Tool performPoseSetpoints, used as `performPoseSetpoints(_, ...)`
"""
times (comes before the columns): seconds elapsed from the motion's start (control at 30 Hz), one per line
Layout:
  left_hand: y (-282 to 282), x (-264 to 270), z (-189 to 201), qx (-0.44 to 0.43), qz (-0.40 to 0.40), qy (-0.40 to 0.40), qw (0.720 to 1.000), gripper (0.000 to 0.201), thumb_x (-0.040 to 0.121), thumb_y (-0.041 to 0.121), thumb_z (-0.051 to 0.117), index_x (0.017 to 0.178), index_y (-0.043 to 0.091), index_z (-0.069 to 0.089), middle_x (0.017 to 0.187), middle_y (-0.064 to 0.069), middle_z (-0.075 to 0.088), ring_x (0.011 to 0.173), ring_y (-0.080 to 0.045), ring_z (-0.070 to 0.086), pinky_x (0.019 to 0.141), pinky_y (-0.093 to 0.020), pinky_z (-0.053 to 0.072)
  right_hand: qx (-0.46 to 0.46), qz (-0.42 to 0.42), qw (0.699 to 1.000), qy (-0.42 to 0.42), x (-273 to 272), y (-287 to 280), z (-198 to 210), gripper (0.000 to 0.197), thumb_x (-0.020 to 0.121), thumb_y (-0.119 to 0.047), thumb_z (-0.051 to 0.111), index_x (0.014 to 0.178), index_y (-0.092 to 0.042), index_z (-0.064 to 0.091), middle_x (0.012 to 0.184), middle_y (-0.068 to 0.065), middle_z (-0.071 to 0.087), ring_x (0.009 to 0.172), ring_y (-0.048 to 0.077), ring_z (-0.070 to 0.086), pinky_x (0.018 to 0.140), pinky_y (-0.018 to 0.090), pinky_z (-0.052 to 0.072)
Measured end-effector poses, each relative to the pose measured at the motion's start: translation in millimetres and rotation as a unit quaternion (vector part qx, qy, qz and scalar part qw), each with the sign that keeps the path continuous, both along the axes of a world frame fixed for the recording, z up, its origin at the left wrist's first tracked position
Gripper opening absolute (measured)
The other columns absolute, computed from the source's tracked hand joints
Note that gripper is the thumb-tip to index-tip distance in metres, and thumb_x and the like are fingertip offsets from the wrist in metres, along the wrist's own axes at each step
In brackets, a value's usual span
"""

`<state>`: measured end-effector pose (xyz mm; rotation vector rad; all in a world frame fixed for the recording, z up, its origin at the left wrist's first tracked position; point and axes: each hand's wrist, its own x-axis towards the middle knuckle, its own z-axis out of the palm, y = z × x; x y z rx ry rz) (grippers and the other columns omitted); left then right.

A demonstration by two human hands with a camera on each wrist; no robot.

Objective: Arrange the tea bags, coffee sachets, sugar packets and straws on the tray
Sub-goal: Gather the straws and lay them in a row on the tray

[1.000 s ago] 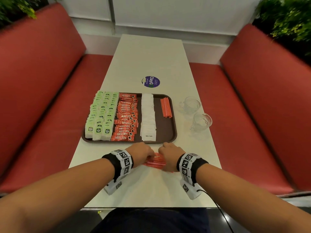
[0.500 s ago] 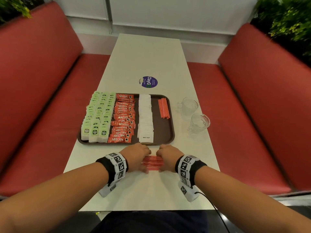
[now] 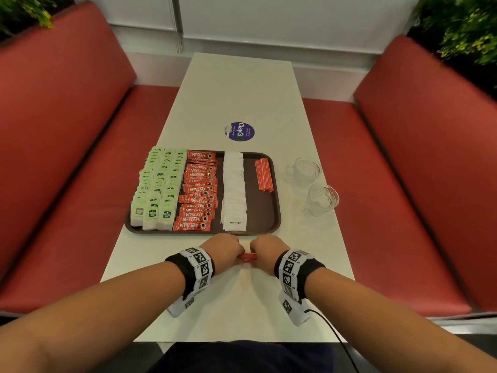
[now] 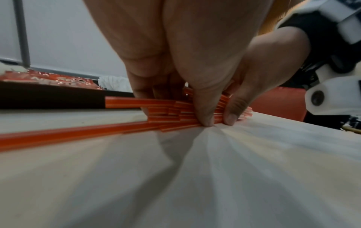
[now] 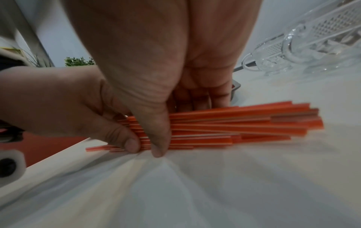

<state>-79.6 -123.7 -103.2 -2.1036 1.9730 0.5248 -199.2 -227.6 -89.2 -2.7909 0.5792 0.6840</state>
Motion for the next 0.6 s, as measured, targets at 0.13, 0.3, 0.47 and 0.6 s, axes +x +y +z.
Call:
performPoseSetpoints(0.13, -2.3, -2.5, -2.0, 0.010, -0.014, -0.007, 1.000, 0.036, 0.101, 0.033, 0.048, 0.113, 0.005, 0.067, 0.105, -0.015, 0.063, 0.098, -0.034, 0.061, 0.080, -0.040, 0.046, -0.005, 0.017, 1.000, 0.016, -0.6, 2.6, -8.2, 0.018, 0.097, -0.018, 0.059, 0.110, -0.007, 0.063, 0.109, 0.014, 0.062, 0.098, 0.030, 0.061, 0.081, 0.037, 0.047)
performPoseSetpoints(0.3, -5.7, -4.8, -2.9, 0.011, -0.013, -0.001, 1.000, 0.035, 0.101, 0.032, 0.049, 0.114, 0.006, 0.066, 0.108, -0.015, 0.064, 0.100, -0.033, 0.061, 0.080, -0.039, 0.044, 0.026, -0.004, 1.000, -0.017, -1.9, 2.8, -11.5, 0.019, 0.095, -0.016, 0.058, 0.113, -0.009, 0.055, 0.115, 0.013, 0.056, 0.107, 0.031, 0.055, 0.089, 0.043, 0.049)
performPoseSetpoints(0.47, -6.1, -3.3, 0.9, 0.013, -0.011, -0.001, 1.000, 0.036, 0.101, 0.035, 0.049, 0.116, 0.007, 0.066, 0.111, -0.015, 0.063, 0.103, -0.033, 0.061, 0.081, -0.038, 0.044, 0.022, 0.018, 1.000, 0.006, -1.9, 1.4, -10.7, 0.016, 0.097, -0.018, 0.056, 0.110, -0.009, 0.058, 0.111, 0.013, 0.054, 0.106, 0.032, 0.055, 0.088, 0.044, 0.050)
performPoseSetpoints(0.6, -5.4, -6.1, -0.6, -0.001, -0.017, 0.008, 1.000, 0.035, 0.102, 0.033, 0.048, 0.113, 0.004, 0.064, 0.110, -0.015, 0.062, 0.102, -0.032, 0.060, 0.085, -0.040, 0.046, -0.007, 0.036, 0.999, 0.040, -1.8, 6.1, -8.2, 0.027, 0.090, -0.006, 0.058, 0.117, -0.009, 0.056, 0.115, 0.012, 0.053, 0.108, 0.030, 0.054, 0.088, 0.044, 0.051)
